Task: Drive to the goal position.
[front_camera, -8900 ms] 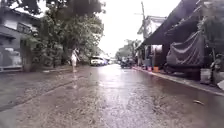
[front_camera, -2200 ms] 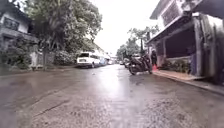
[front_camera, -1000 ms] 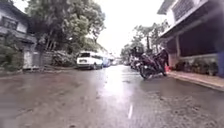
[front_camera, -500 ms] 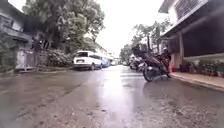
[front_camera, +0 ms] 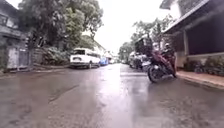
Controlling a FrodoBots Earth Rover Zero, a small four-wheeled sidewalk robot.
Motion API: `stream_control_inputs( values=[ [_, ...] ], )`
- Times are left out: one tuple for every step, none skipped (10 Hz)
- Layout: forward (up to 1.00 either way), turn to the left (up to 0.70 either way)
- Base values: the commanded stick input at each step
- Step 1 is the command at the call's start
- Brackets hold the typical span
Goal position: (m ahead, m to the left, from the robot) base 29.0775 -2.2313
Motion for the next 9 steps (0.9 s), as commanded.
stream_control_inputs(
  values=[
    [1.00,0.00],
    [1.00,0.00],
    [1.00,0.00],
    [1.00,0.00],
    [1.00,0.00],
    [1.00,0.00],
    [1.00,0.00],
    [1.00,0.00],
    [1.00,0.00]
  ],
)
